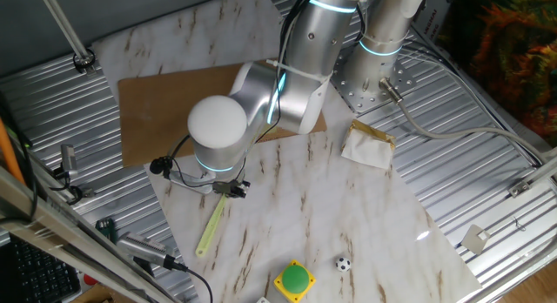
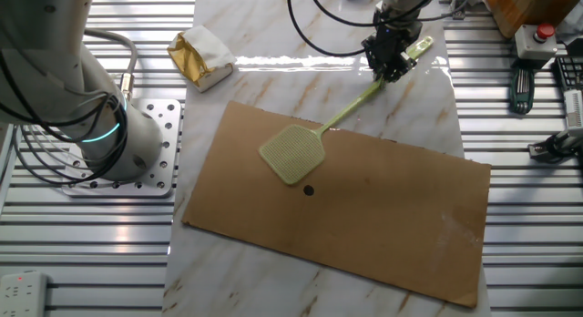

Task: Swat with a flyswatter

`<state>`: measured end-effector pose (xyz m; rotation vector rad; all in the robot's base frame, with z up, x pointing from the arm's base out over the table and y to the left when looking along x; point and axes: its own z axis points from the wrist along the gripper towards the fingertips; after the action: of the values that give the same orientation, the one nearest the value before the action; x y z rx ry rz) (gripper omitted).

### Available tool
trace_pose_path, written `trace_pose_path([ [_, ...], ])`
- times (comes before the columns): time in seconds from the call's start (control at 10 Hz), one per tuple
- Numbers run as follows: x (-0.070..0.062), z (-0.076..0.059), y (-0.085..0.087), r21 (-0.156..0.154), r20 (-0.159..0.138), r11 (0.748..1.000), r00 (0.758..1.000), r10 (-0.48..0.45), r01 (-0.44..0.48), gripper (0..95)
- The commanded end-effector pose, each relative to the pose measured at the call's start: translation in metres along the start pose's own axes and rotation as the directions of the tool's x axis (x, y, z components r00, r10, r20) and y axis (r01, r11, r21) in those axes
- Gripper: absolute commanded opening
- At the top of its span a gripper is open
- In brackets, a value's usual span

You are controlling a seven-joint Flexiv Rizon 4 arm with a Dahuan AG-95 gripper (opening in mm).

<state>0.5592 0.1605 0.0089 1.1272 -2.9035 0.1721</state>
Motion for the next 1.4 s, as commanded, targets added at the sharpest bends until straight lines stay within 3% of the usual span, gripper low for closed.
trace_pose_path([
  [0.1,0.0,0.0,0.0,-0.004,0.0,1.0,1.0,0.004,-0.004,0.0],
  [0.4,0.0,-0.013,-0.002,-0.009,-0.008,1.0,1.0,0.019,-0.019,0.0],
  [0.6,0.004,-0.049,-0.006,-0.01,-0.01,0.997,0.997,0.071,-0.072,0.0],
  [0.8,0.011,-0.066,-0.017,-0.006,0.002,0.989,0.989,0.15,-0.15,0.0],
  [1.0,0.025,-0.077,-0.04,-0.008,0.028,0.98,0.98,0.198,-0.198,0.0],
  [1.3,0.054,-0.09,-0.078,-0.025,0.064,0.942,0.94,0.335,-0.334,0.0],
  [1.4,0.073,-0.096,-0.096,-0.078,0.081,0.909,0.906,0.415,-0.41,0.0],
])
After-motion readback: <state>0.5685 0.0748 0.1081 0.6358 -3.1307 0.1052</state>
